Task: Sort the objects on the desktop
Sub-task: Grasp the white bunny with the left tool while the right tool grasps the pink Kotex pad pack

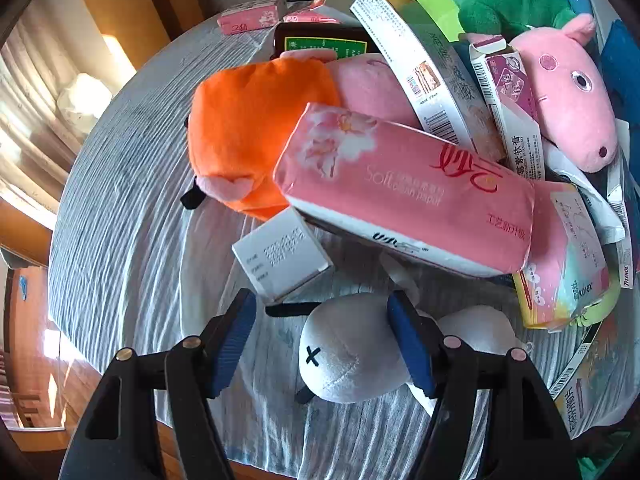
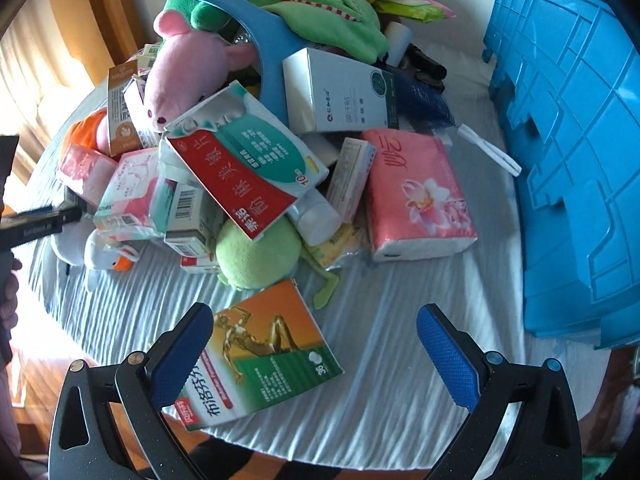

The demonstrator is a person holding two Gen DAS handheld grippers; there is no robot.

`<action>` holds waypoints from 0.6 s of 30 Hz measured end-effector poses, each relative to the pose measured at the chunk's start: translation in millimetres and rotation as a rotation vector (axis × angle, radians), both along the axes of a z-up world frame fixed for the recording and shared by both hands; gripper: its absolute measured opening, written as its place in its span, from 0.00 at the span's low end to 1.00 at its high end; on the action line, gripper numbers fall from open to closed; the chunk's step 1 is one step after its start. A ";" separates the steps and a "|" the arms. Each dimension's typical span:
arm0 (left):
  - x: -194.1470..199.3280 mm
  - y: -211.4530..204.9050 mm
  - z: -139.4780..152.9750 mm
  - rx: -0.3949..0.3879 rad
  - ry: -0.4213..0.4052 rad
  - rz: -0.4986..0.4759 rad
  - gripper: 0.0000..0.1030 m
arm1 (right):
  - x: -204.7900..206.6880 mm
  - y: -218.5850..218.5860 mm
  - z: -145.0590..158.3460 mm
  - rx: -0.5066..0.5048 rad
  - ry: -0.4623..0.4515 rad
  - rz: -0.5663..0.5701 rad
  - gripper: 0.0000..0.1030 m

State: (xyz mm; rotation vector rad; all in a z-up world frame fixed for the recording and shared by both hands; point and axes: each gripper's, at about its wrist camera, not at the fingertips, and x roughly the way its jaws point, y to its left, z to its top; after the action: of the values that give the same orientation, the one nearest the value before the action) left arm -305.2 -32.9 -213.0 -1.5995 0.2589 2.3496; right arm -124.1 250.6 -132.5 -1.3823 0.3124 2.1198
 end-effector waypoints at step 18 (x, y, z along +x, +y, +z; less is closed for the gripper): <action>34.7 -6.1 -1.8 -0.002 -0.037 -0.023 0.71 | -19.7 -8.7 -8.7 -0.040 0.024 0.100 1.00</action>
State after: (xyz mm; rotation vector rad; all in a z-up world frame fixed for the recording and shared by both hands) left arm -270.5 -39.0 -214.8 -1.6296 0.2705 2.3009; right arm -143.7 241.9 -141.2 -1.4230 0.3028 2.2243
